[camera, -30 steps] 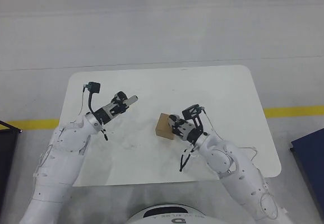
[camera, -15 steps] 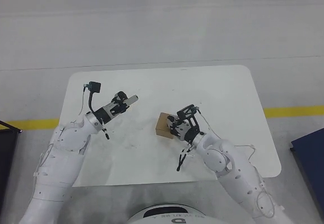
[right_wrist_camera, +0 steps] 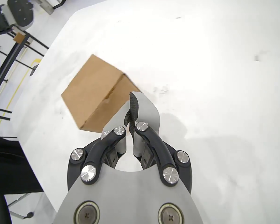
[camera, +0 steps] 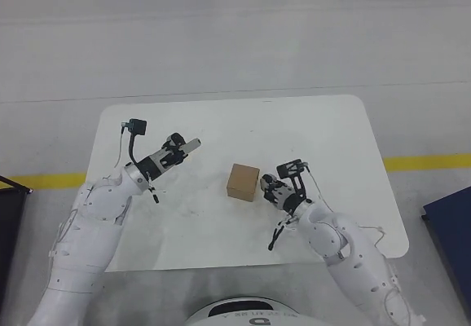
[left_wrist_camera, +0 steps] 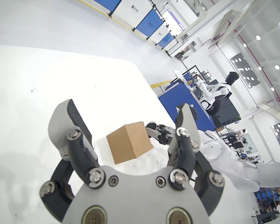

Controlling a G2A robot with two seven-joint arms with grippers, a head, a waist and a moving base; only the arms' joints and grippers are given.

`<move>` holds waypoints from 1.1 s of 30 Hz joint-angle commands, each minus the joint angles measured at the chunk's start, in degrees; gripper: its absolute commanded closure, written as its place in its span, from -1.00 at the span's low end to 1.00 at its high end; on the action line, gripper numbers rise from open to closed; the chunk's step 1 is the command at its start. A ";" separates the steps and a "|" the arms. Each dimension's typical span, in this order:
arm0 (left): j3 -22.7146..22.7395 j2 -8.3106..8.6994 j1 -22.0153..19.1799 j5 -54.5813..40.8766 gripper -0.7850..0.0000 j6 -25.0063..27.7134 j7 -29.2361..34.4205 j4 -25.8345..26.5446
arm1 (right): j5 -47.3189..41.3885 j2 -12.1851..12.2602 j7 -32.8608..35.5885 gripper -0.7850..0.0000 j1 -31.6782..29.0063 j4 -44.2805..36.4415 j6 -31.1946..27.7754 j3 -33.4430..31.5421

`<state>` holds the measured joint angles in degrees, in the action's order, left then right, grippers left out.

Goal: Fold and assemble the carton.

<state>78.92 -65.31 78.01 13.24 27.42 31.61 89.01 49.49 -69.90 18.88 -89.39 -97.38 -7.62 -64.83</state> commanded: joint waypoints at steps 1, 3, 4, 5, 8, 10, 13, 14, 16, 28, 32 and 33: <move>0.00 0.00 0.00 0.00 -1.00 0.00 0.00 0.00 | -0.11 -0.29 -0.86 1.00 0.62 -0.21 0.57 1.38; 0.00 0.00 0.00 0.00 -1.00 0.00 0.00 0.00 | -0.12 -0.44 -2.99 1.00 0.85 0.13 2.68 1.01; 0.00 0.00 0.00 0.00 -1.00 0.00 0.00 0.00 | 0.15 -0.45 -4.35 1.00 0.66 0.23 4.30 0.33; 0.00 0.00 0.00 0.00 -1.00 0.00 0.00 0.00 | 0.68 -0.41 -6.57 1.00 0.08 0.16 6.76 -0.99; 0.00 0.00 0.00 0.00 -1.00 0.00 0.00 0.00 | 1.38 -0.28 -11.69 0.73 -1.82 -1.08 10.99 -4.01; 0.00 0.00 0.00 0.00 -1.00 0.00 0.00 0.00 | -0.19 -0.20 -15.50 -1.00 -3.95 -2.98 11.60 -6.14; 0.00 0.00 0.00 0.00 -1.00 0.00 0.00 0.00 | -0.22 -0.20 -16.00 0.89 -4.14 -3.08 11.72 -6.25; 0.00 0.00 0.00 0.00 -1.00 0.00 0.00 0.00 | -0.26 -0.20 -15.96 0.76 -4.11 -3.09 11.65 -6.26; 0.00 0.00 0.00 0.00 -1.00 0.00 0.00 0.00 | -0.21 -0.20 -15.53 0.38 -3.96 -3.00 11.59 -6.16; 0.00 0.00 0.00 0.00 -1.00 0.00 0.00 0.00 | -0.19 -0.20 -15.48 -0.95 -3.94 -2.98 11.59 -6.14; 0.00 0.00 0.00 0.00 -1.00 0.00 0.00 0.00 | -0.19 -0.20 -15.48 -1.00 -3.94 -2.98 11.59 -6.14; 0.00 0.00 0.00 0.00 -1.00 0.00 0.00 0.00 | -0.19 -0.20 -15.48 -1.00 -3.94 -2.98 11.59 -6.14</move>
<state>78.92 -65.31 78.01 13.24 27.42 31.61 89.01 49.30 -70.10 3.41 -93.33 -100.36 3.97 -70.97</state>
